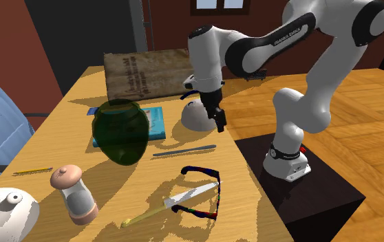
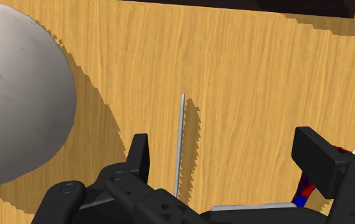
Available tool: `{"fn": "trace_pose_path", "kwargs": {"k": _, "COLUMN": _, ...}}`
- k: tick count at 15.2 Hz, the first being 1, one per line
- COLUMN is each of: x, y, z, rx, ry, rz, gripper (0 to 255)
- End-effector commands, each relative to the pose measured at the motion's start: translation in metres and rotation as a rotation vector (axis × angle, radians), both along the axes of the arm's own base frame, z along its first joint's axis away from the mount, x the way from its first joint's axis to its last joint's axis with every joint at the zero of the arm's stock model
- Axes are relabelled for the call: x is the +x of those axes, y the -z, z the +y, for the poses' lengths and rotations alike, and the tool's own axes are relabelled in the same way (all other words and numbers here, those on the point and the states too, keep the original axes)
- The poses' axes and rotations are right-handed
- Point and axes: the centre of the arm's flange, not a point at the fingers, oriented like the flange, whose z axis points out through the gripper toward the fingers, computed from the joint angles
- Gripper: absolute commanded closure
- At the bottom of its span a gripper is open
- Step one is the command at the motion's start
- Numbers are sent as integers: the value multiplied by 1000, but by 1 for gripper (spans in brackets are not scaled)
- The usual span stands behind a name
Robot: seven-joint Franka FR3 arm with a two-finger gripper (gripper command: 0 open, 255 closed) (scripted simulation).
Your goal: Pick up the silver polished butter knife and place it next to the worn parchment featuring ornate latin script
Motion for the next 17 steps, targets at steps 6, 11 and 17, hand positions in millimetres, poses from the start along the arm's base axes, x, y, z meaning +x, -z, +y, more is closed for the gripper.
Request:
{"fn": "trace_pose_path", "kwargs": {"k": 6, "x": 65, "y": 55, "z": -22, "rx": -1, "ry": 84, "rz": -51, "gripper": 0}}
{"fn": "trace_pose_path", "kwargs": {"k": 11, "x": 85, "y": 82, "z": -31, "rx": -1, "ry": 112, "rz": -67, "gripper": 0}}
{"fn": "trace_pose_path", "kwargs": {"k": 17, "x": 80, "y": 111, "z": -32, "rx": -1, "ry": 112, "rz": -67, "gripper": 0}}
